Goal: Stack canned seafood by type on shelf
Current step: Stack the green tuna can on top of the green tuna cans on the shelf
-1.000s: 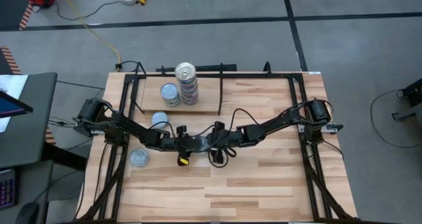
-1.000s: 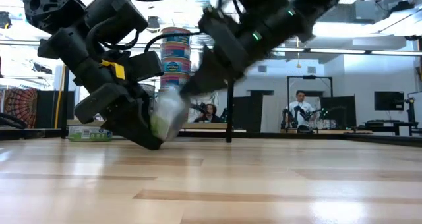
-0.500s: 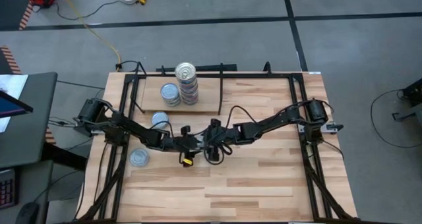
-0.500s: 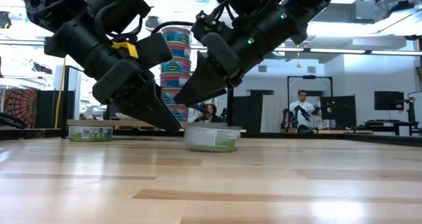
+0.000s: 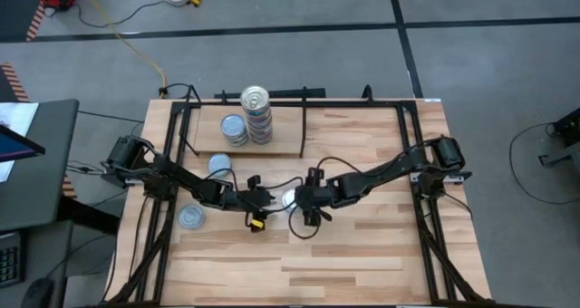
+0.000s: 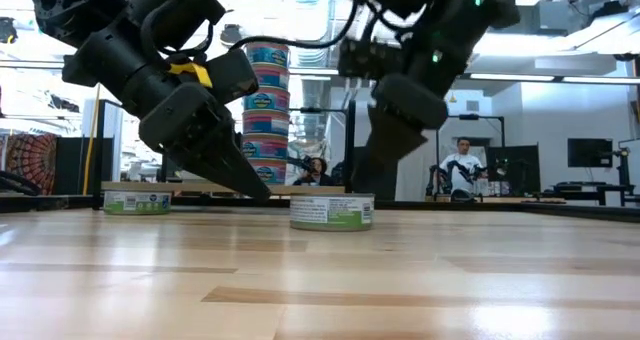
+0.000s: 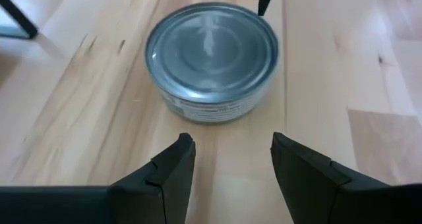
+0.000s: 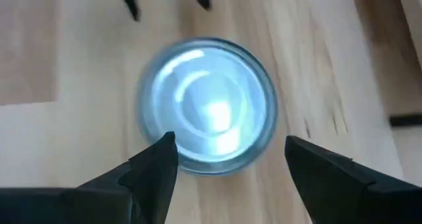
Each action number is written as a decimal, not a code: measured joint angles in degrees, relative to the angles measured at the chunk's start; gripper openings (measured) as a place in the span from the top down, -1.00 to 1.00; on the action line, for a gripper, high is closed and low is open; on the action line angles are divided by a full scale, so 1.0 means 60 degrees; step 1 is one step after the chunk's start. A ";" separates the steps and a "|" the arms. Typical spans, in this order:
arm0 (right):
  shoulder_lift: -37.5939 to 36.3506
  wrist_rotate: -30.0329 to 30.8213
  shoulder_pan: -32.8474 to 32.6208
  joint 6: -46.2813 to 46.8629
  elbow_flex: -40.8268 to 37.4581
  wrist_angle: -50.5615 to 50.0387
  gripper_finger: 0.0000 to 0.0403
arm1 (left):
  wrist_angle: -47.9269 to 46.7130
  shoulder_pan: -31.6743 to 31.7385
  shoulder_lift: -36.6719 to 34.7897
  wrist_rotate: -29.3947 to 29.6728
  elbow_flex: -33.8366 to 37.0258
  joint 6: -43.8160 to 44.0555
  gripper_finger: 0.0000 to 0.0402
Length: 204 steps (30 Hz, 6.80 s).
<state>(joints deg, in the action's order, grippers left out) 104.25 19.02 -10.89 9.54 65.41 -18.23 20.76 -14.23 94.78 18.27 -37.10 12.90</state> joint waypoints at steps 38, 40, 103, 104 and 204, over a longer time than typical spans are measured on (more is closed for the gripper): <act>-0.0608 -0.0943 0.1003 0.4339 -0.2346 0.3264 -0.37 | -0.0117 0.0013 0.0007 -0.0656 0.0015 0.1015 0.05; -0.0608 -0.0940 0.1023 0.4359 -0.2346 0.3129 -0.32 | -0.0098 0.0013 0.0007 -0.0653 0.0015 0.1107 0.05; -0.1535 -0.0119 0.0749 -0.0196 -0.2368 0.0742 -0.57 | -0.0088 -0.0383 -0.0288 0.1966 -0.1162 0.2140 -0.32; -0.1485 -0.0106 0.0802 -0.0118 -0.2364 0.0801 -0.61 | -0.0355 -0.0449 -0.0288 0.2153 -0.1347 0.2364 -0.34; -0.7584 -0.4273 0.3040 -0.4112 -0.2368 0.0859 -0.54 | -1.0049 1.1178 -0.5387 -0.7818 -0.2983 -0.0665 0.33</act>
<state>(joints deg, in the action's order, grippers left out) 58.74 -6.61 7.34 -15.13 51.20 -13.08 -39.54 52.84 62.46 -28.64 -55.00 8.91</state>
